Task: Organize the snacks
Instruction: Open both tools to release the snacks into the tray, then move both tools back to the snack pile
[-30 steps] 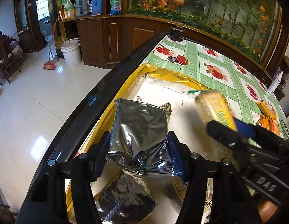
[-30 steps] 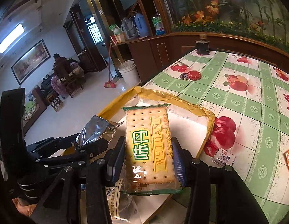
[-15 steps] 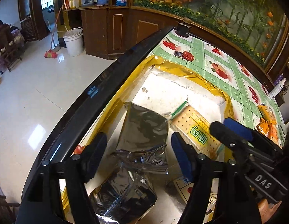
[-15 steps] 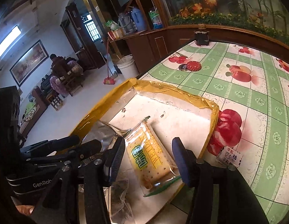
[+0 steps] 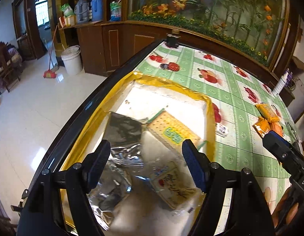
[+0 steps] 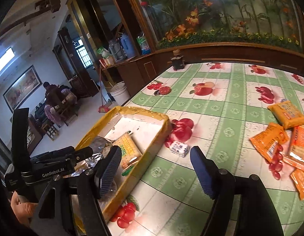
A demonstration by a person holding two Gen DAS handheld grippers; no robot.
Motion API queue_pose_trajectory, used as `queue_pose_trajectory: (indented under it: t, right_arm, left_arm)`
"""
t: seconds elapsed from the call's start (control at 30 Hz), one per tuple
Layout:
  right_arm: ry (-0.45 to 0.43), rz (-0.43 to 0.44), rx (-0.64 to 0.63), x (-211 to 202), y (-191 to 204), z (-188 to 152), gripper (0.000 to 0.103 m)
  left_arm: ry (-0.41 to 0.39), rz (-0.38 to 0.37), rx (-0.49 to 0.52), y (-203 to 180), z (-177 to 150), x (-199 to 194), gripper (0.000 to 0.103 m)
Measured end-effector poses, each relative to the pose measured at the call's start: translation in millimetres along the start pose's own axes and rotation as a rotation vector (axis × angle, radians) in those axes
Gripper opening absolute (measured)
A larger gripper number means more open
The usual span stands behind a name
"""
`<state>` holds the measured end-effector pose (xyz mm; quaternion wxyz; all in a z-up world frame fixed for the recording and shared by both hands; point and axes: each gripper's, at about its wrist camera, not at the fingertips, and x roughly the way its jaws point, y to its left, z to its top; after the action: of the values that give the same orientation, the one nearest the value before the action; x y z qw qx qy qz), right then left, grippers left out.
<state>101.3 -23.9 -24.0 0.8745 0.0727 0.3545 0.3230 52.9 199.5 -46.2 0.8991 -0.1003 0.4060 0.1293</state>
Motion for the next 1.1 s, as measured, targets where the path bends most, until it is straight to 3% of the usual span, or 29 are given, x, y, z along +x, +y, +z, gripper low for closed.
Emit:
queue_pose_trajectory:
  t: [0.4,1.1]
  right_arm:
    - [-0.044,-0.083,0.071,-53.8,-51.3,-18.2,0.078]
    - [-0.075,-0.277,0.188,-126.9,-145.3,-57.5,0.084]
  left_arm:
    - [-0.030,-0.028,0.078,-49.3,-6.8,-19.9,0.075]
    - [-0.021,-0.160,0.216,-144.5,-20.5,-19.3,0.079]
